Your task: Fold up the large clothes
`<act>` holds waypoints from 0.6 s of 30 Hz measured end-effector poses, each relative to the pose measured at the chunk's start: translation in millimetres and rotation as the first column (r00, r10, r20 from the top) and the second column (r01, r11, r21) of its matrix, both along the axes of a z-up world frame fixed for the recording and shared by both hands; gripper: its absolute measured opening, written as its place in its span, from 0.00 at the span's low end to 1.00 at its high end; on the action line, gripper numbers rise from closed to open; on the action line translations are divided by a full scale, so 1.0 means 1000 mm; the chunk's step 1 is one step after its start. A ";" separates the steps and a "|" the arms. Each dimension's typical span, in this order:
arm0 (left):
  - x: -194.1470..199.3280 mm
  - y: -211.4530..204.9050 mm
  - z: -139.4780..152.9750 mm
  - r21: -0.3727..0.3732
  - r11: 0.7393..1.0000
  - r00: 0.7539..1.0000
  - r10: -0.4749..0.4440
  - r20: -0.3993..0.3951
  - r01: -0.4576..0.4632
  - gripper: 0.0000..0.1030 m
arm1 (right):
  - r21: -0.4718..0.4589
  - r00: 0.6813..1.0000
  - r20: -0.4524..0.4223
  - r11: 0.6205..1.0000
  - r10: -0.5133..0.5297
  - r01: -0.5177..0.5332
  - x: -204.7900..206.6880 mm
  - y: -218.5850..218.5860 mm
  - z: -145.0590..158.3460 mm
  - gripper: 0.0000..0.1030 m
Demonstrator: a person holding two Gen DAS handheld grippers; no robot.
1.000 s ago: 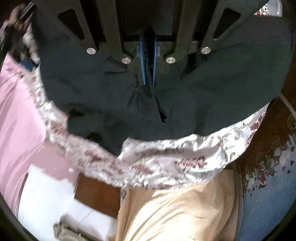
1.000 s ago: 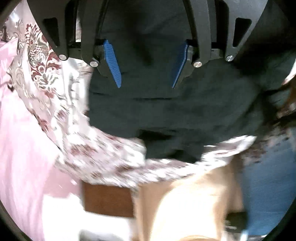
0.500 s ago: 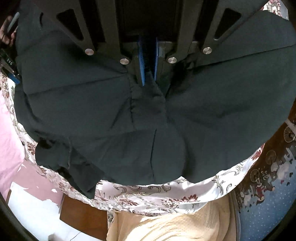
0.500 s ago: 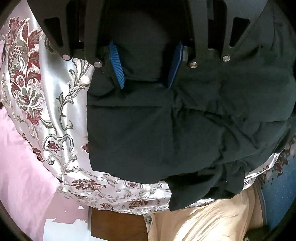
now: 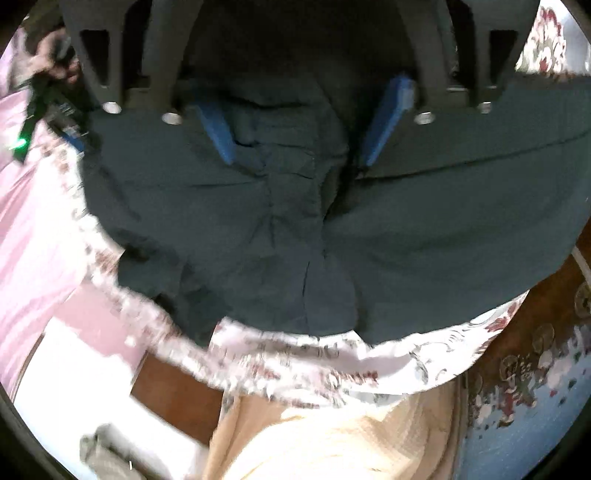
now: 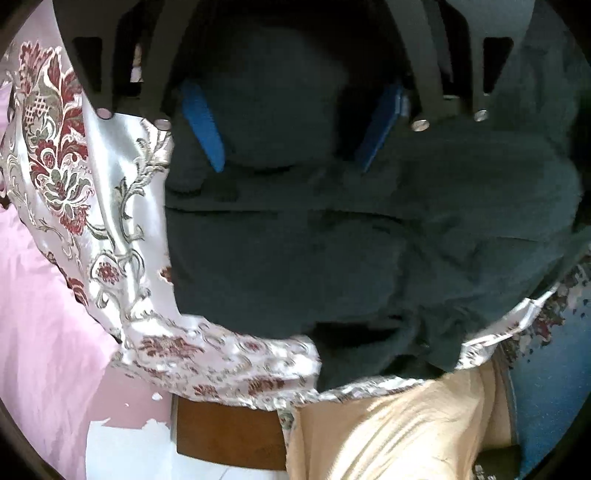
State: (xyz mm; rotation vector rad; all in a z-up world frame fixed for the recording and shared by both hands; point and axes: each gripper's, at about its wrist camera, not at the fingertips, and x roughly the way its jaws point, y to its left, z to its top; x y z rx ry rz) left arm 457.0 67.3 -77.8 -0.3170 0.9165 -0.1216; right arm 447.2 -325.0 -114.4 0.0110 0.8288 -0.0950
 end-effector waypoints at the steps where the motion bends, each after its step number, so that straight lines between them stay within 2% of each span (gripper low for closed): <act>1: -0.006 0.005 0.005 -0.014 1.000 1.000 0.016 0.009 -0.016 0.80 | 0.012 1.000 0.014 1.000 0.010 -0.010 -0.004 0.008 0.006 0.71; 4: -0.032 0.033 0.023 -0.055 0.994 0.995 0.095 0.022 -0.094 0.82 | 0.017 0.997 0.062 0.998 0.055 -0.057 -0.010 0.040 0.023 0.74; 7: -0.057 0.063 0.030 -0.046 0.980 0.981 0.193 -0.001 -0.193 0.86 | 0.007 0.985 0.108 0.990 0.137 -0.139 -0.010 0.086 0.038 0.78; 9: -0.076 0.090 0.030 -0.027 0.961 0.960 0.275 -0.044 -0.276 0.88 | 0.007 0.972 0.107 0.977 0.210 -0.212 -0.003 0.122 0.043 0.79; 11: -0.093 0.117 0.027 -0.041 0.939 0.938 0.338 -0.084 -0.342 0.88 | 0.006 0.954 0.098 0.959 0.282 -0.284 0.008 0.162 0.042 0.79; 14: -0.119 0.163 0.016 -0.097 0.894 0.896 0.426 -0.128 -0.438 0.89 | -0.008 0.934 0.073 0.937 0.350 -0.350 0.021 0.213 0.036 0.79; 16: -0.136 0.190 0.004 -0.146 0.848 0.858 0.488 -0.157 -0.509 0.90 | -0.028 0.920 0.068 0.923 0.386 -0.385 0.031 0.247 0.033 0.79; 18: -0.149 0.219 -0.010 -0.213 0.787 0.814 0.549 -0.189 -0.580 0.90 | -0.051 0.916 0.065 0.918 0.396 -0.393 0.039 0.272 0.029 0.79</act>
